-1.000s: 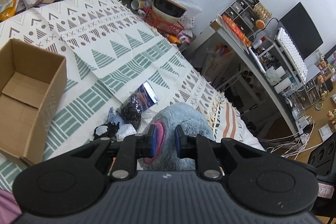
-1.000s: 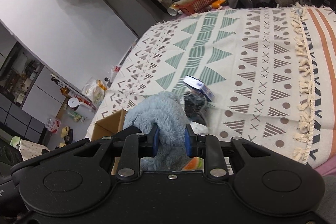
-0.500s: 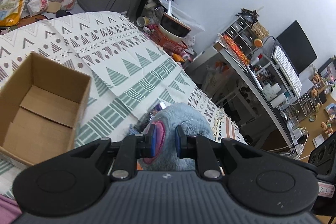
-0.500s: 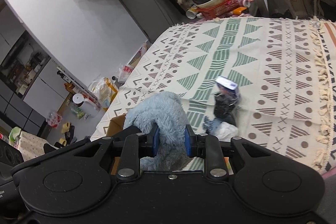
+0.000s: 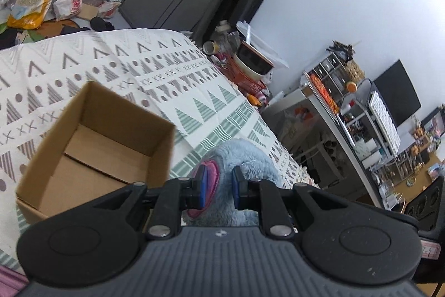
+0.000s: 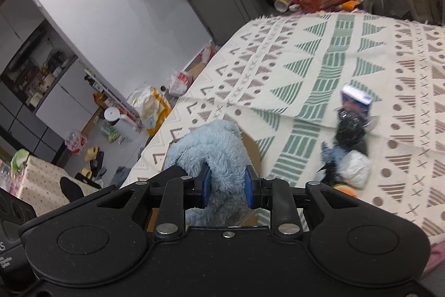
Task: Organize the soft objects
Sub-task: 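Carry the fluffy ball with the right tool over the cardboard box, then open the right tool to drop the fluffy ball into the box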
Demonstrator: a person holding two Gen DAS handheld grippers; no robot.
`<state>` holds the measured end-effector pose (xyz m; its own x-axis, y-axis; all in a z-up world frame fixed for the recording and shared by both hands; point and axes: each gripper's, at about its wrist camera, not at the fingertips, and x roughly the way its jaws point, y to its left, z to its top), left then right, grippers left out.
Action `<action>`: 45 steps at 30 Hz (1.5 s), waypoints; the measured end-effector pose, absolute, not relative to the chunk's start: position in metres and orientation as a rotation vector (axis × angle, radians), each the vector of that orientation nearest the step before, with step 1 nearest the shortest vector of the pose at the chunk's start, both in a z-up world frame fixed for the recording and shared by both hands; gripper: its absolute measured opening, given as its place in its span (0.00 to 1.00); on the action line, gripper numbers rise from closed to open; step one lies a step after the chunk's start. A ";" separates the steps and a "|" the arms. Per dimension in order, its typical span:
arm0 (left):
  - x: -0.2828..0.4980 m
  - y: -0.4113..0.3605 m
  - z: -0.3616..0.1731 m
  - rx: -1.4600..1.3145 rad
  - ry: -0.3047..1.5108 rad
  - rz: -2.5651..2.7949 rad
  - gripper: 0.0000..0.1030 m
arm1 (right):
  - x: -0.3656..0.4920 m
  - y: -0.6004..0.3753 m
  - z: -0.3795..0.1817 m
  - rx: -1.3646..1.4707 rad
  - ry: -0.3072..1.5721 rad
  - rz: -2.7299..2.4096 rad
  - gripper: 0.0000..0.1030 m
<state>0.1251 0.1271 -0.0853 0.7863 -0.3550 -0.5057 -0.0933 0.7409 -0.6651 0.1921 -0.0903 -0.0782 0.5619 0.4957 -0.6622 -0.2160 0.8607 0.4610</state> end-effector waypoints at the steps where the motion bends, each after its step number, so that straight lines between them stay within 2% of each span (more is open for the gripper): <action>1: 0.124 0.133 -0.090 -0.750 0.662 -0.154 0.16 | 0.193 -0.084 -0.080 0.338 0.887 0.431 0.23; 11: 0.109 0.188 -0.113 -0.809 0.627 -0.086 0.16 | 0.195 -0.025 -0.098 0.287 0.920 0.495 0.23; 23: 0.105 0.224 -0.150 -0.873 0.687 0.026 0.17 | 0.204 0.009 -0.143 0.327 1.012 0.503 0.24; 26: 0.105 0.225 -0.154 -0.867 0.702 0.034 0.17 | 0.207 0.012 -0.148 0.331 1.032 0.501 0.29; 28: 0.106 0.225 -0.156 -0.850 0.724 0.054 0.19 | 0.208 0.012 -0.151 0.321 1.052 0.499 0.35; 30: 0.108 0.225 -0.155 -0.844 0.742 0.066 0.21 | 0.206 0.008 -0.149 0.320 1.049 0.488 0.56; 31: 0.107 0.224 -0.153 -0.838 0.745 0.072 0.21 | 0.205 0.004 -0.146 0.322 1.043 0.485 0.60; 32: 0.107 0.223 -0.150 -0.823 0.745 0.082 0.25 | 0.203 -0.001 -0.142 0.324 1.034 0.485 0.65; 34: 0.107 0.220 -0.145 -0.785 0.744 0.108 0.36 | 0.202 -0.010 -0.135 0.328 1.024 0.491 0.66; 36: 0.106 0.215 -0.140 -0.748 0.739 0.133 0.50 | 0.199 -0.021 -0.128 0.330 1.017 0.496 0.71; 38: 0.105 0.210 -0.135 -0.727 0.732 0.148 0.57 | 0.195 -0.032 -0.120 0.307 1.000 0.472 0.78; 41: 0.105 0.201 -0.126 -0.712 0.707 0.142 0.67 | 0.192 -0.053 -0.113 0.306 0.977 0.470 0.80; 45: 0.107 0.183 -0.111 -0.665 0.679 0.140 0.71 | 0.190 -0.083 -0.108 0.298 0.954 0.435 0.82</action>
